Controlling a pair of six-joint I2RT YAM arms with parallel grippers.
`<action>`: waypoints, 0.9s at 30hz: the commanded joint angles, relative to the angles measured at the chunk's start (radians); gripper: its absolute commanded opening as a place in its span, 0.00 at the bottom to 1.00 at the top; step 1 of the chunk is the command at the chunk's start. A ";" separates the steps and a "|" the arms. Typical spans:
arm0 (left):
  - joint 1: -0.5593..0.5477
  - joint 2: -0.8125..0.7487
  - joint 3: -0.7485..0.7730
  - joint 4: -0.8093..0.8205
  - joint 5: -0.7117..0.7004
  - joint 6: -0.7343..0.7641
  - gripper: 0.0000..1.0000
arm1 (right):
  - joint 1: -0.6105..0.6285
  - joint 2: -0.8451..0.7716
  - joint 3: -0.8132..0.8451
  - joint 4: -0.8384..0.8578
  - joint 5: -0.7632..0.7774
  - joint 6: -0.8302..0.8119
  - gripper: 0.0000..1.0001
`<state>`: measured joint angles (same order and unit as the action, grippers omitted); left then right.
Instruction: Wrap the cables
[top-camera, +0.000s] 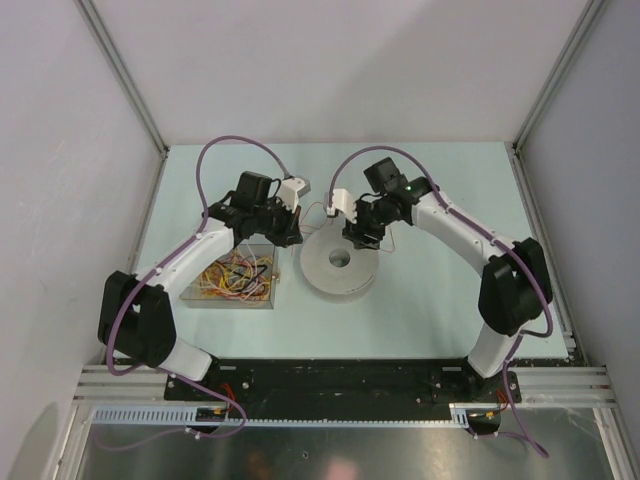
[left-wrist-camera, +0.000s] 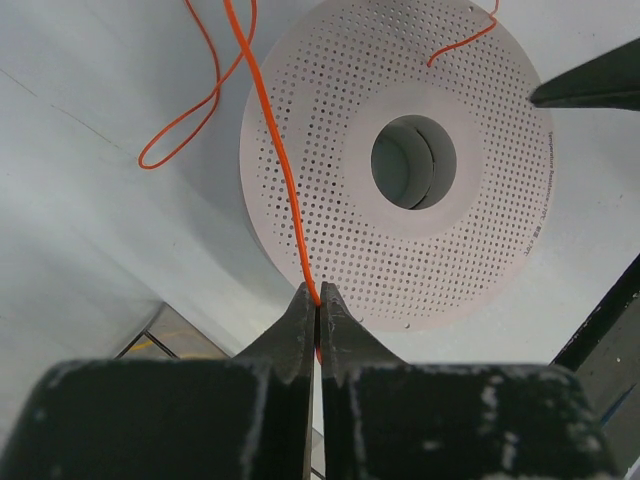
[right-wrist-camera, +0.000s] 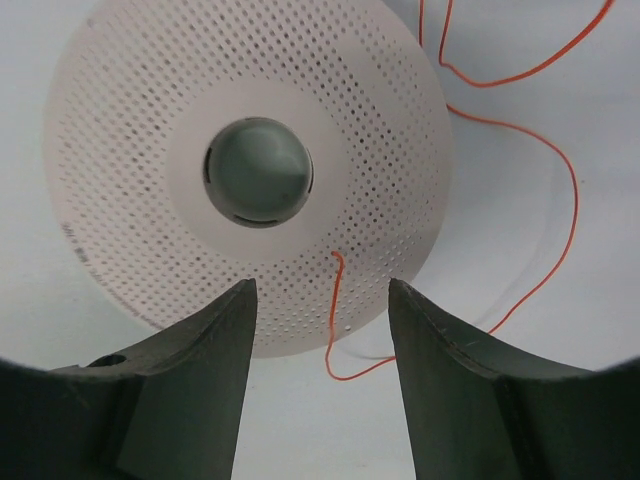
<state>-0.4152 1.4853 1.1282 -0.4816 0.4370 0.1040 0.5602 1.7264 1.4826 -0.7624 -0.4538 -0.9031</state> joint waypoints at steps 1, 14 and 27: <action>-0.007 -0.020 0.039 0.003 0.007 -0.013 0.00 | 0.006 0.051 -0.001 0.021 0.068 -0.091 0.60; -0.007 -0.003 0.045 0.003 -0.009 0.002 0.00 | -0.009 0.122 -0.001 0.029 0.102 -0.145 0.36; 0.021 -0.016 0.083 -0.038 -0.265 0.312 0.00 | -0.327 -0.156 0.046 0.156 -0.196 0.184 0.00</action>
<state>-0.4076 1.4872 1.1637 -0.5053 0.3164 0.2188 0.4171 1.7805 1.4784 -0.7380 -0.4419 -0.9653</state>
